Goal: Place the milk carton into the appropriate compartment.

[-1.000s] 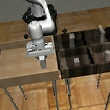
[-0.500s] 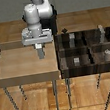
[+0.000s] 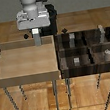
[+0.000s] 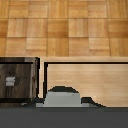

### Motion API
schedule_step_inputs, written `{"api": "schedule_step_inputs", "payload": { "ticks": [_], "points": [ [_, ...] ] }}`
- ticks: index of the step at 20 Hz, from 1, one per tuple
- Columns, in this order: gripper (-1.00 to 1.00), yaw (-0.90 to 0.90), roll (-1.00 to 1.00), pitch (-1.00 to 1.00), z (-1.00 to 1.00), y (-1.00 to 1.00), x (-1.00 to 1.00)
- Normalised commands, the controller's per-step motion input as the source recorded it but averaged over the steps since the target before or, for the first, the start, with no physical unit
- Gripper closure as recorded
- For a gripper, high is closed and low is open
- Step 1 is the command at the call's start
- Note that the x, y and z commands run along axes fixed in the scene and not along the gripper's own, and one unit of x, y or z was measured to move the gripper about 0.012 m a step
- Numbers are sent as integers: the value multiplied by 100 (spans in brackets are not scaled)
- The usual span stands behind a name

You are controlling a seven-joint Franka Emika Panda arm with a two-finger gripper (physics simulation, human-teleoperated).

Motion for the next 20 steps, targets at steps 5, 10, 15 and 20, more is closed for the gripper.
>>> {"api": "schedule_step_inputs", "payload": {
  "ticks": [5,10,15,20],
  "points": [
    [100,0,0,0,0,80,0],
    [100,0,0,0,0,100,0],
    [100,0,0,0,0,100,0],
    [100,0,0,0,0,60,-20]
  ]
}}
